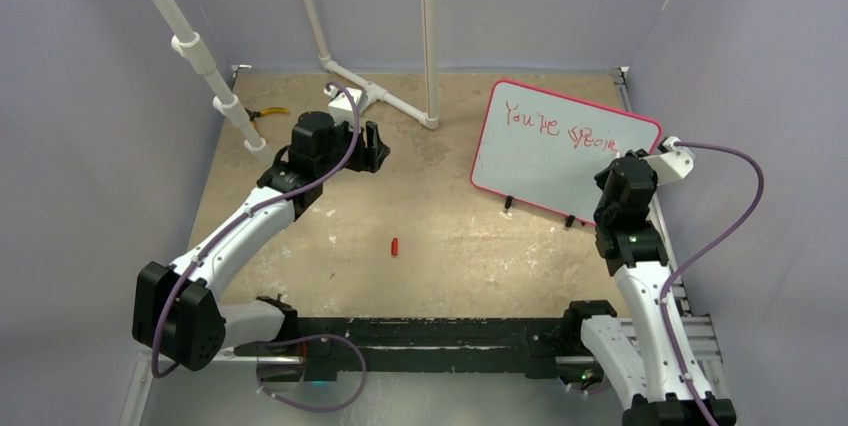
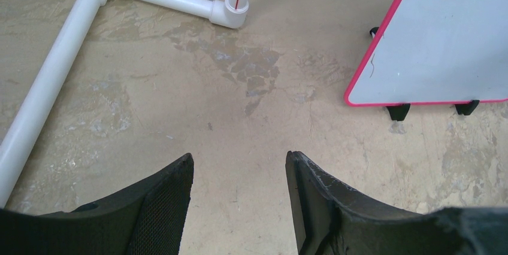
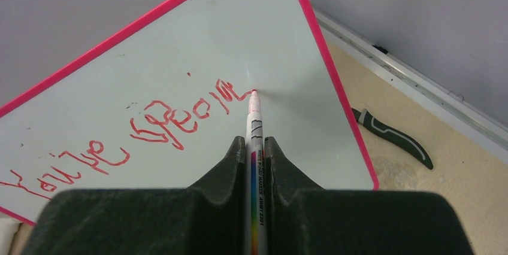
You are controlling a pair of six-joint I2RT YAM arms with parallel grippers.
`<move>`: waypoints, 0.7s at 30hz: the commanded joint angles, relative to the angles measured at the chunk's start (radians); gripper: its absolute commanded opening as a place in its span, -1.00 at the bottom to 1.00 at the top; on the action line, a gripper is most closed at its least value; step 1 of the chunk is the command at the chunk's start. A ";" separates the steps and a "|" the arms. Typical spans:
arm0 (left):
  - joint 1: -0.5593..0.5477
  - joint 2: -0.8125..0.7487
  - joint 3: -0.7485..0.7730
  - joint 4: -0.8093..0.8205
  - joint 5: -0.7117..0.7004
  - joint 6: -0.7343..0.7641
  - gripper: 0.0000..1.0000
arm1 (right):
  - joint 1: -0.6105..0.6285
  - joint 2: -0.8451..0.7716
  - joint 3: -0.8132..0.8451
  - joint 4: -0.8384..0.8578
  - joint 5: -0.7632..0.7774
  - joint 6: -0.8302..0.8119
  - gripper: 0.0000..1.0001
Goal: Write a sentence on the whiteboard
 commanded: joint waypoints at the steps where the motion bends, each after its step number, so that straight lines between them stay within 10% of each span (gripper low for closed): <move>1: 0.006 -0.031 -0.010 0.040 0.002 -0.014 0.15 | -0.007 -0.025 0.023 0.007 0.032 0.006 -1.00; 21: 0.005 -0.025 -0.012 0.042 0.001 -0.016 0.15 | -0.008 -0.046 0.078 0.012 -0.091 -0.086 -1.00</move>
